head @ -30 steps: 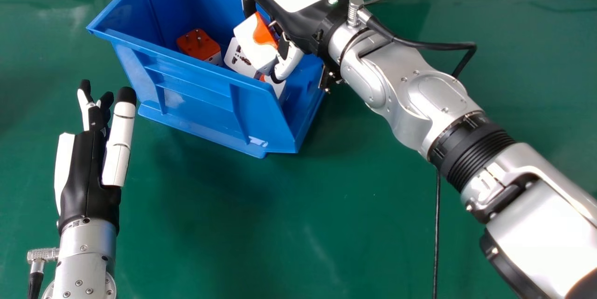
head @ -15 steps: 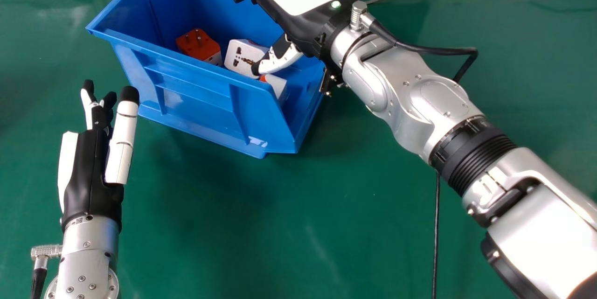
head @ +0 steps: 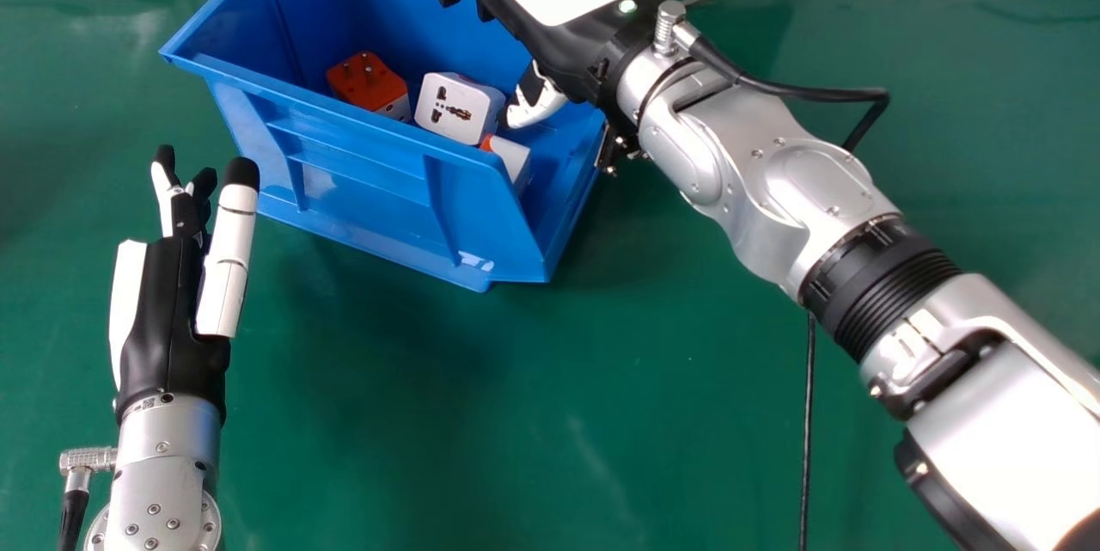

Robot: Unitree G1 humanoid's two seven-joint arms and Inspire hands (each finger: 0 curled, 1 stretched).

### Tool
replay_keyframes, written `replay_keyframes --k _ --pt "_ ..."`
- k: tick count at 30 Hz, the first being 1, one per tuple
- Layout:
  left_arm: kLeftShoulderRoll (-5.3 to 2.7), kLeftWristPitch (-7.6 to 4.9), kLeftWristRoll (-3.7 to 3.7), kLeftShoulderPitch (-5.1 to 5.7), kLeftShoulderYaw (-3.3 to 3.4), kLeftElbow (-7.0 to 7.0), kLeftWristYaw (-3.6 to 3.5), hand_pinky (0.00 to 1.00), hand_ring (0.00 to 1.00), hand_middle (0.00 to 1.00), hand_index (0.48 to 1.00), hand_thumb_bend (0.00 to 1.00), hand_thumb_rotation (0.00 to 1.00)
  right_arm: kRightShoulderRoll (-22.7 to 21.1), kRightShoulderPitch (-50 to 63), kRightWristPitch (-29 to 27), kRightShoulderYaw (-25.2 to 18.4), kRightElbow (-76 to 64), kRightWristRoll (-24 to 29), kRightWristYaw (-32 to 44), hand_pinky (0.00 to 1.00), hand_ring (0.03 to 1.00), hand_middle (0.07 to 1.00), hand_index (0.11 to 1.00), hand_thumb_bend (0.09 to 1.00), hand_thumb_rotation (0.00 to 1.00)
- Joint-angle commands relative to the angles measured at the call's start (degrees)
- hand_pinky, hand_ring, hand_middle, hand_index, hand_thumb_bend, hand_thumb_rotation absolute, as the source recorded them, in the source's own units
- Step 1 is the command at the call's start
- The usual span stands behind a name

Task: Pick all objects and put in blue box

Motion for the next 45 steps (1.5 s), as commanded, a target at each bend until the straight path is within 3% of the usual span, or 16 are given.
replay_keyframes --k 1,3,10,14,16,25,28,32,39,45 --pt "0.32 -0.69 0.27 -0.52 -0.19 -1.08 0.22 0.98 1.0 0.98 0.989 0.59 1.0 -1.5 0.5 0.3 -1.6 -3.3 0.9 -0.9 0.42 0.567 0.674 0.714 0.428 0.06" --pt "0.36 -0.94 0.27 -0.81 -0.2 -0.41 0.24 0.98 1.0 0.98 0.989 0.59 1.0 -2.6 1.9 0.4 -2.4 -5.6 1.5 -0.6 0.45 0.593 0.688 0.712 0.428 0.05" --pt "0.23 -0.45 0.36 -0.95 -0.2 -0.59 0.45 0.98 0.99 0.98 0.989 0.59 1.0 -6.8 16.2 1.5 -9.5 -25.0 5.3 -1.0 0.5 0.651 0.72 0.715 0.399 0.02" --pt "0.49 -0.7 0.59 -1.45 -0.24 0.2 0.55 0.98 0.99 0.98 0.988 0.59 1.0 -9.0 29.9 0.6 -16.0 -39.7 9.7 -2.4 0.52 0.671 0.728 0.712 0.373 0.01" --pt "0.62 -1.18 0.35 -1.73 -0.06 0.86 0.43 0.98 0.99 0.98 0.988 0.59 1.0 -9.0 34.6 1.2 -18.2 -44.2 10.8 -2.6 0.52 0.671 0.728 0.712 0.373 0.01" --pt "1.57 -2.31 1.23 -2.36 0.06 2.37 0.47 0.98 0.99 0.98 0.984 0.58 1.0 -10.7 49.5 6.7 -23.2 -57.8 8.1 -1.1 0.55 0.679 0.728 0.713 0.338 0.02" --pt "1.58 -2.48 0.9 -2.72 0.14 3.02 0.36 0.98 0.99 0.98 0.984 0.58 1.0 -11.0 52.9 7.0 -24.9 -60.0 9.4 -0.2 0.54 0.676 0.726 0.717 0.335 0.02" --pt "1.55 -2.51 0.27 -3.04 0.36 3.58 0.13 0.98 0.99 0.97 0.983 0.59 1.0 -8.7 57.6 8.3 -27.7 -62.5 13.4 0.5 0.54 0.669 0.724 0.728 0.333 0.05" --pt "2.03 -3.13 0.08 -3.07 0.6 4.15 -0.24 0.98 0.99 0.97 0.982 0.59 1.0 -1.7 63.2 8.1 -30.2 -60.5 20.7 -2.8 0.57 0.701 0.753 0.748 0.338 0.12" --pt "2.18 -4.05 -0.31 -2.96 0.82 5.06 -0.25 0.98 0.99 0.97 0.981 0.59 1.0 3.2 66.2 5.0 -32.0 -57.2 30.3 -2.9 0.64 0.77 0.809 0.795 0.345 0.23"
